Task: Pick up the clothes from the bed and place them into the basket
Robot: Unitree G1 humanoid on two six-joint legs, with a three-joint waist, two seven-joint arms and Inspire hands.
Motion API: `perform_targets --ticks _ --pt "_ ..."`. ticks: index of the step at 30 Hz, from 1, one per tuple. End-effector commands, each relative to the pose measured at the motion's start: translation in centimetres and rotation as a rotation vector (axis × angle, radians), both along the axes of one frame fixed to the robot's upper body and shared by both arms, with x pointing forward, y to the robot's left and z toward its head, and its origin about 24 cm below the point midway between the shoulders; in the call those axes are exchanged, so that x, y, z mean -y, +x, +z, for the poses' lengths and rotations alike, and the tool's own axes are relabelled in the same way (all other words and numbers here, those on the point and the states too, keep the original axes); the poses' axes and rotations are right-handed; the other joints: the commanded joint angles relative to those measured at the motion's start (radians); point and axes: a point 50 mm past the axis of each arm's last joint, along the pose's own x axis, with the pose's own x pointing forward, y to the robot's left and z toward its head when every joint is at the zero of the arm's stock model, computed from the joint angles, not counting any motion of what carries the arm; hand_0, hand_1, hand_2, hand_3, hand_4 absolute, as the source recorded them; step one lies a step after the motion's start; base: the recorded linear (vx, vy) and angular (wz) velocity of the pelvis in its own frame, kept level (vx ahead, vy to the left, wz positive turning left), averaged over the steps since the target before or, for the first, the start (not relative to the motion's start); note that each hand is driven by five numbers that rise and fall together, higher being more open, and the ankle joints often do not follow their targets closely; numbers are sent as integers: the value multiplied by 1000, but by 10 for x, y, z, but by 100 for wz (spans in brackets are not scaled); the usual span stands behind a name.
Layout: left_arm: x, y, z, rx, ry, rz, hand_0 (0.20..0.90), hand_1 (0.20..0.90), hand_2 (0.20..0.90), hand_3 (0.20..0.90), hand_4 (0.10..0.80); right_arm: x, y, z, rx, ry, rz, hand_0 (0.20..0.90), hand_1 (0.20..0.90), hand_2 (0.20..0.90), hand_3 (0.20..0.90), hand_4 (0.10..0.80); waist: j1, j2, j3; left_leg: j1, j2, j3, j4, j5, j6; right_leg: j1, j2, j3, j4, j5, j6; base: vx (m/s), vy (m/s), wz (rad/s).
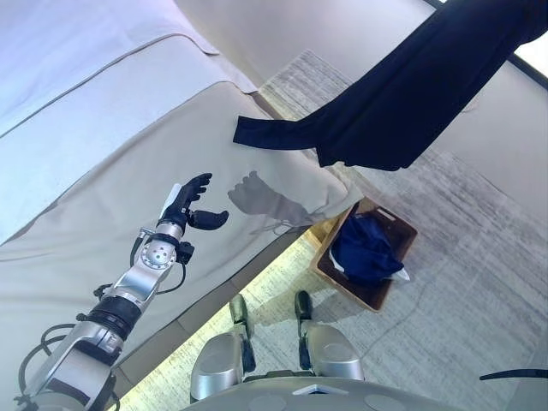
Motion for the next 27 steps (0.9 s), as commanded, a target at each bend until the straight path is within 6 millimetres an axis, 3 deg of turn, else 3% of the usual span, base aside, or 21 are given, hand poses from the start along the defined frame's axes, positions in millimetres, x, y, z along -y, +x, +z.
perform_targets --ticks 1,6,14,27 --pt "6 -29 -43 -67 45 -4 900 900 900 900 800 3 -17 12 123 -111 -19 300 300 300 200 100 -7 14 -339 25 27 -33 1 -93 -40 -40 33 -5 11 19 10 17 -10 -16" --pt "-2 -39 -64 -163 84 33 900 900 900 900 800 11 -27 12 205 -49 -29 300 300 300 200 100 -49 16 -348 30 36 -3 1 -99 -41 -51 44 30 11 20 12 13 -1 -26" --pt "-1 -36 -62 -159 81 14 900 900 900 900 800 22 -37 10 199 -49 -17 300 300 300 200 100 -84 23 -348 37 37 23 1 -105 -41 -61 49 58 15 24 15 -7 7 -13" --pt "11 -28 -58 -144 80 -22 900 900 900 900 800 -40 14 -71 -228 -217 370 300 300 300 200 100 -81 27 -342 38 34 35 1 -101 -36 -72 49 66 10 35 14 -11 -3 -7"
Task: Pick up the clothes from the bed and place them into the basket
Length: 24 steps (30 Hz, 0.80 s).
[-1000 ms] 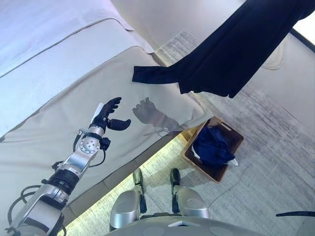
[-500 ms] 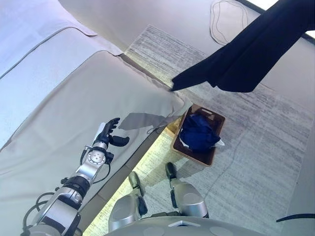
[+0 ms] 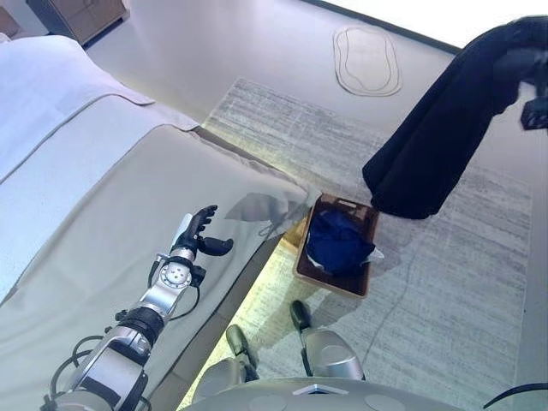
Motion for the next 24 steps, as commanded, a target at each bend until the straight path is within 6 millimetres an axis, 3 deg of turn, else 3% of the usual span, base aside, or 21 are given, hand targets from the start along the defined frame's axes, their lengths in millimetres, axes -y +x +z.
perform_targets --ticks 1,8,12,14,15,16,19,24 --pt "-3 -10 -7 5 40 -30 900 900 900 900 800 -32 5 28 145 -55 127 300 300 300 200 100 36 -14 -195 41 -5 -64 3 -87 -15 -18 2 -43 9 12 24 14 -1 -3" --pt "-5 -9 -6 17 40 -8 900 900 900 900 800 -48 4 -10 76 1 172 300 300 300 200 100 26 -8 -184 35 -6 -60 3 -86 -13 -24 4 -40 13 13 26 0 0 0" --pt "-6 -7 -4 35 35 21 900 900 900 900 800 -56 -3 -58 -27 58 165 300 300 300 200 100 10 -4 -170 35 -6 -49 3 -87 -7 -29 6 -32 15 15 27 0 0 0" --pt "-4 -5 -2 50 30 41 900 900 900 900 800 -52 -9 -100 -134 95 106 300 300 300 200 100 2 0 -161 36 -5 -44 3 -87 -3 -31 8 -25 18 16 26 0 0 0" --pt "-4 -6 -2 52 29 43 900 900 900 900 800 -47 -14 -113 -162 110 79 300 300 300 200 100 1 0 -160 37 -4 -42 3 -87 -2 -31 9 -25 18 16 26 0 0 0" --pt "-4 -6 -2 52 30 43 900 900 900 900 800 -47 -14 -113 -162 111 78 300 300 300 200 100 2 0 -161 37 -4 -42 3 -87 -2 -31 9 -25 18 16 26 14 -29 -3" --pt "-1 -6 1 71 32 41 900 900 900 900 800 -26 -26 -155 -237 184 -58 300 300 300 200 100 6 6 -150 39 -3 -38 3 -85 1 -32 9 -27 21 18 25 9 -38 -3" --pt "2 -4 4 84 38 17 900 900 900 900 800 -12 -33 -180 -279 216 -159 300 300 300 200 100 17 15 -135 35 -5 -40 3 -86 2 -35 5 -33 20 21 27 -4 -10 -1"
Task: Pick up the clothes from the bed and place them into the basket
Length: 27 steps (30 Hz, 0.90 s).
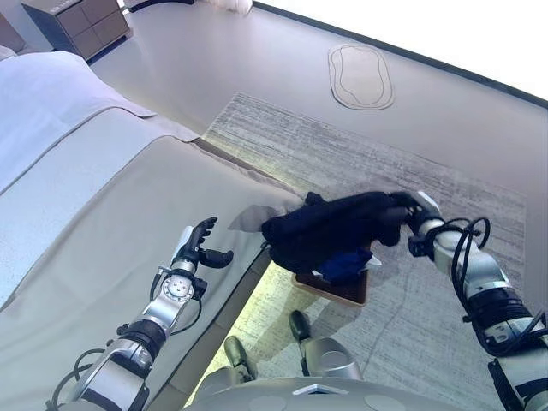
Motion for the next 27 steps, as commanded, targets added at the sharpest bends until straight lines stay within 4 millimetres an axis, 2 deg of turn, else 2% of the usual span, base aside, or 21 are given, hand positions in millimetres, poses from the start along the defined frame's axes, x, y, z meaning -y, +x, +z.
perform_targets --ticks 1,7,13,19,23,27 --pt "5 14 19 122 21 -28 900 900 900 900 800 22 23 55 293 -70 -84 300 300 300 200 100 21 24 -99 44 -8 -53 7 -85 3 -20 8 -47 19 21 26 4 -18 -6" --pt "5 16 23 126 19 -55 900 900 900 900 800 40 21 52 306 -105 -213 300 300 300 200 100 35 38 -92 42 -11 -63 7 -86 2 -17 3 -54 15 22 27 7 -24 -1" --pt "5 15 23 121 22 -67 900 900 900 900 800 48 24 77 465 -147 -332 300 300 300 200 100 42 51 -81 35 -14 -77 7 -87 1 -17 1 -59 13 21 28 -14 -30 5" --pt "6 17 24 125 25 -67 900 900 900 900 800 40 29 86 470 -187 -255 300 300 300 200 100 42 56 -76 25 -19 -87 7 -87 2 -23 -1 -60 13 20 29 -20 -11 4" --pt "8 19 25 129 25 -71 900 900 900 900 800 34 35 77 389 -174 -182 300 300 300 200 100 49 55 -78 22 -21 -89 7 -85 0 -25 -4 -64 12 20 29 -2 -8 0" --pt "12 22 26 130 29 -89 900 900 900 900 800 31 37 55 287 -157 -170 300 300 300 200 100 64 58 -79 23 -20 -91 7 -83 -1 -20 -7 -75 10 19 27 -1 -16 0"
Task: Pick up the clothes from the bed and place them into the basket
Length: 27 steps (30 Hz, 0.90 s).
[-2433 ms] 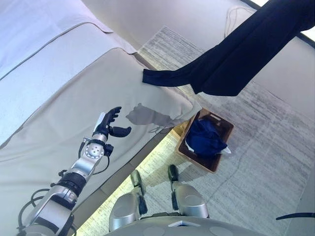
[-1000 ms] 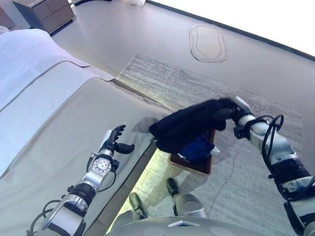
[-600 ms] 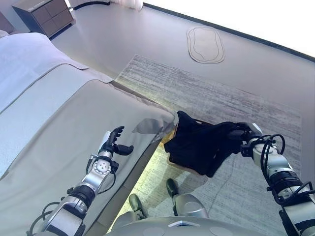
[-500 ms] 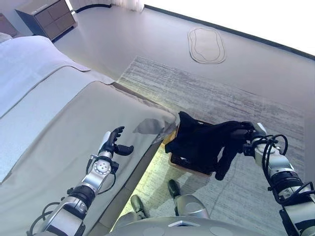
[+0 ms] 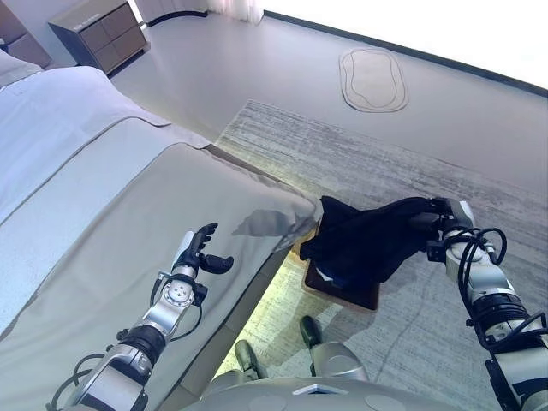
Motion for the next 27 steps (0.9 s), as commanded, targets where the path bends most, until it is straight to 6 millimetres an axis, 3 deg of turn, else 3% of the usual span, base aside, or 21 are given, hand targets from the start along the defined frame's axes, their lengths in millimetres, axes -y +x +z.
perform_targets --ticks 1,5,6,7,16,27 --pt "9 27 31 156 30 -78 900 900 900 900 800 3 36 48 157 -55 19 300 300 300 200 100 38 -7 -46 43 -27 -72 6 -84 0 -6 -7 -57 10 19 27 0 0 0" --pt "10 27 30 156 33 -87 900 900 900 900 800 0 35 33 126 -5 5 300 300 300 200 100 48 -1 -45 42 -27 -78 6 -81 1 -5 -10 -63 11 18 26 -6 -10 3" --pt "12 29 32 159 33 -96 900 900 900 900 800 -2 36 28 115 3 -2 698 698 698 664 564 54 6 -38 40 -28 -82 6 -79 1 -6 -12 -66 13 18 26 -28 -13 11" --pt "12 29 32 160 32 -97 900 900 900 900 800 -3 36 27 113 3 -4 900 900 900 900 800 56 8 -36 39 -28 -84 6 -78 1 -6 -13 -66 12 18 26 -33 -10 16" --pt "16 29 32 159 22 -110 900 900 900 900 800 1 28 10 54 -9 -22 900 900 900 900 800 64 25 -35 39 -32 -96 6 -79 1 0 -17 -71 8 16 27 0 2 5" --pt "17 27 30 156 17 -108 900 900 900 900 800 5 19 -1 -5 -38 -44 900 900 900 900 800 66 14 -38 36 -31 -102 6 -78 3 0 -15 -68 7 18 28 0 0 0"
